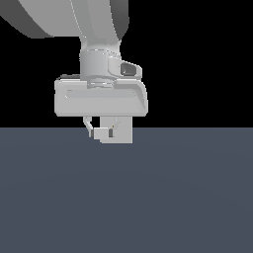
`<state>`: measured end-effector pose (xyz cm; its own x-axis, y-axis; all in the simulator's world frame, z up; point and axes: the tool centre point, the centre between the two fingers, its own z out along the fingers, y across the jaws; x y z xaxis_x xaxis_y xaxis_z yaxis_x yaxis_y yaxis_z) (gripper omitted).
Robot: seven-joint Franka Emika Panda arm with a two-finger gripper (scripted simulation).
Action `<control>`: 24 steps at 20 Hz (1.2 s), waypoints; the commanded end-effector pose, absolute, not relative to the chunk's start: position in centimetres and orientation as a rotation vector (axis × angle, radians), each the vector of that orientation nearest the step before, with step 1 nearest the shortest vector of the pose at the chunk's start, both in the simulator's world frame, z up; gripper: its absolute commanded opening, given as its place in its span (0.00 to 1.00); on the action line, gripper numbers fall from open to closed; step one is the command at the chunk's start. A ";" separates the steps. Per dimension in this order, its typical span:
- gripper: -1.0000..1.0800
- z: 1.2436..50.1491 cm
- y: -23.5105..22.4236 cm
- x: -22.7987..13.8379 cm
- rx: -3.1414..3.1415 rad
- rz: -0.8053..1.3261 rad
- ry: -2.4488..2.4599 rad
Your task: Plug the charger into the wall socket.
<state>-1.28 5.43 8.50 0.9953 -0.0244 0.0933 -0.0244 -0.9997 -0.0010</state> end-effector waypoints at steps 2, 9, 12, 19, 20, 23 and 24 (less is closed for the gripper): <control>0.00 9.1 5.4 -0.4 3.131 0.146 -0.153; 0.00 9.8 5.2 0.7 3.115 0.143 -0.301; 0.00 10.0 5.1 1.0 3.111 0.142 -0.333; 0.00 10.0 5.0 1.0 3.109 0.141 -0.345; 0.00 10.0 5.0 1.0 3.109 0.141 -0.345; 0.00 10.0 5.0 1.0 3.109 0.141 -0.345; 0.00 10.0 5.0 1.1 3.109 0.141 -0.345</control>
<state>1.05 5.00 9.98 0.9717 -0.2181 0.0903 -0.2190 -0.9757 0.0001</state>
